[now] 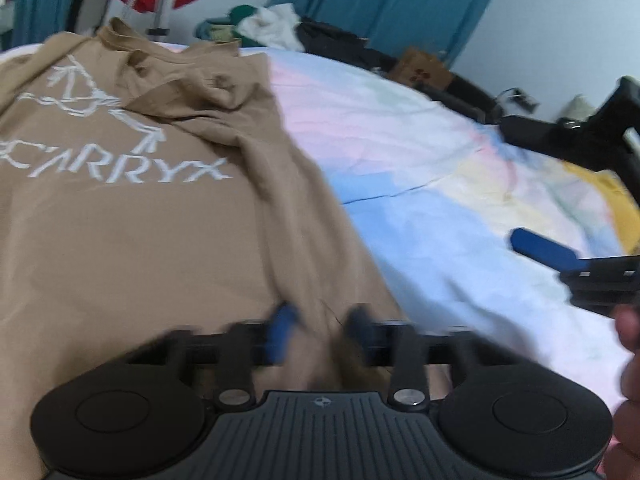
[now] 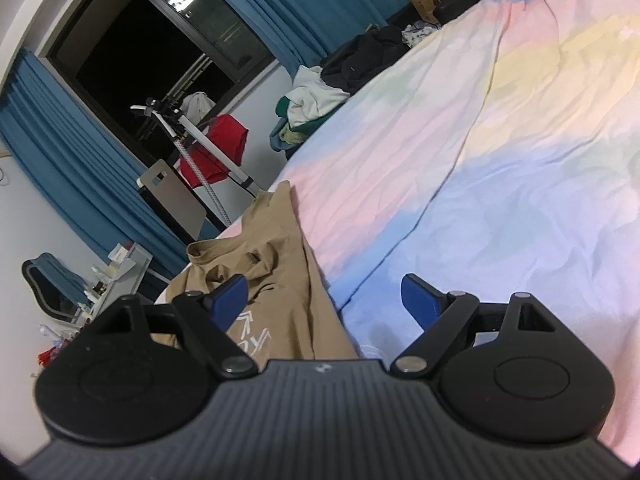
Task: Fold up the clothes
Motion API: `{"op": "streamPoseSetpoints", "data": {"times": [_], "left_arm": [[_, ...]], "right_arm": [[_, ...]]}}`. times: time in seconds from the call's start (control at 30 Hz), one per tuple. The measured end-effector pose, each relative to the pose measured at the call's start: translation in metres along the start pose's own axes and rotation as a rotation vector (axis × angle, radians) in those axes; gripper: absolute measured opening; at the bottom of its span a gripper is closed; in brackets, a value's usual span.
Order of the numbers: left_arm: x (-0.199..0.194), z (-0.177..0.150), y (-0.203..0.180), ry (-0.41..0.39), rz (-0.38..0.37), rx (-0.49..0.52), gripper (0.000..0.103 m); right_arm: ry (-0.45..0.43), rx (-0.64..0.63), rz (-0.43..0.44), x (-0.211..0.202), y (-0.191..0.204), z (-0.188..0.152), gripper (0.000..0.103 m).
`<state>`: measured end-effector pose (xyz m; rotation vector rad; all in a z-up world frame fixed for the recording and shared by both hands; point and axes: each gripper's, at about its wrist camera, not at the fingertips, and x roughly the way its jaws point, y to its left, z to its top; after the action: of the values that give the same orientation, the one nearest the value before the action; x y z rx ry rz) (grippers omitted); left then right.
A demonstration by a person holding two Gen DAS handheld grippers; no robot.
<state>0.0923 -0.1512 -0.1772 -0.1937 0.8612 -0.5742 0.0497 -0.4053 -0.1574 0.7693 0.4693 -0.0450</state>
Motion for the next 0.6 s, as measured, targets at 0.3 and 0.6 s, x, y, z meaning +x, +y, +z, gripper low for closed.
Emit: {"op": "streamPoseSetpoints", "data": {"times": [0.3, 0.6], "left_arm": [[-0.057, 0.029, 0.064, 0.002, -0.103, -0.176, 0.004], [-0.054, 0.025, 0.15, 0.053, -0.057, -0.416, 0.021]], "right_arm": [[0.018, 0.004, -0.002, 0.002, -0.002, -0.001, 0.085], [0.11, -0.037, -0.006, 0.017, 0.009, -0.01, 0.085]]}}
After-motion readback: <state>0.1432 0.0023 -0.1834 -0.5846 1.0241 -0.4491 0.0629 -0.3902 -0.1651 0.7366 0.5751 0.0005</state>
